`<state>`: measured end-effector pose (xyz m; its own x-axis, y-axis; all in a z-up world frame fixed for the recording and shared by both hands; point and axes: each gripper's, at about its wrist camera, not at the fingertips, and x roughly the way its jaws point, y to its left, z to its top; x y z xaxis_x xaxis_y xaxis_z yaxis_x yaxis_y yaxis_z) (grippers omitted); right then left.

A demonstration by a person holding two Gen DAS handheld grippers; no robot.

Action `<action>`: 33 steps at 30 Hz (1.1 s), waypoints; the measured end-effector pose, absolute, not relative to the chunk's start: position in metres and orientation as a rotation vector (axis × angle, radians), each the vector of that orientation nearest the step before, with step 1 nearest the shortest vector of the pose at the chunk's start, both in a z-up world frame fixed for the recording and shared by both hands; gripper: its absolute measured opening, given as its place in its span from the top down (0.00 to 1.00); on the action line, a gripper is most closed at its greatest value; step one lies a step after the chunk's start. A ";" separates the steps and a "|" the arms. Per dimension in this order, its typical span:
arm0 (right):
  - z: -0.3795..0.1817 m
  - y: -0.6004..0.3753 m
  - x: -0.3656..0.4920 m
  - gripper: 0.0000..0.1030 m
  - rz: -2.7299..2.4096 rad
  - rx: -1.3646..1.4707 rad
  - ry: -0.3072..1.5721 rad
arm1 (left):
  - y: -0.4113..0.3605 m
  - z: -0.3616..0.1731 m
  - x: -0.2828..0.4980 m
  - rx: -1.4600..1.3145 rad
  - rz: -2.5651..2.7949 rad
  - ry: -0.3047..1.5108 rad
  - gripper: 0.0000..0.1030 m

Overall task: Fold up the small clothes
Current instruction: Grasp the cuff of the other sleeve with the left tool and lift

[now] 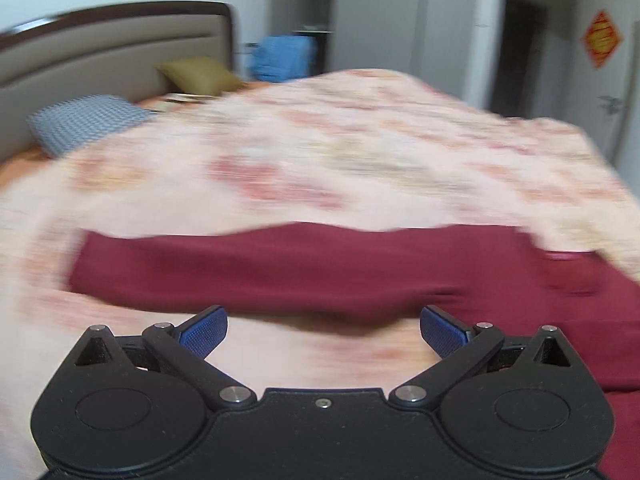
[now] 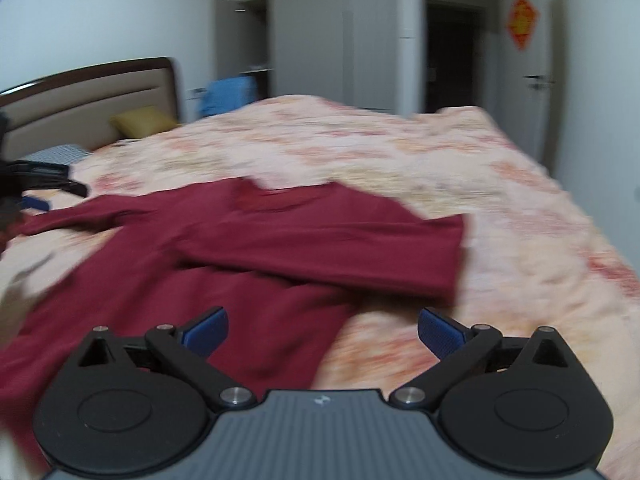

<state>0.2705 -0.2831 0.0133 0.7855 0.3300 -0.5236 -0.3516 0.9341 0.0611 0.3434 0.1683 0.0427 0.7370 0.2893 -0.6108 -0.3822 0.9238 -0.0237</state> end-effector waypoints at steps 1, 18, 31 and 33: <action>0.014 -0.274 0.264 0.00 0.407 -0.028 0.562 | 0.187 0.042 0.338 -0.149 0.409 0.654 0.01; -0.020 -0.154 0.246 0.00 0.610 -0.006 0.722 | 0.384 -0.015 0.334 -0.345 0.721 0.624 0.09; -0.021 -0.162 0.258 0.00 0.554 0.025 0.712 | 0.356 0.019 0.349 -0.246 0.632 0.527 0.93; -0.019 -0.168 0.260 0.00 0.538 0.042 0.702 | 0.344 0.041 0.352 -0.243 0.604 0.484 0.93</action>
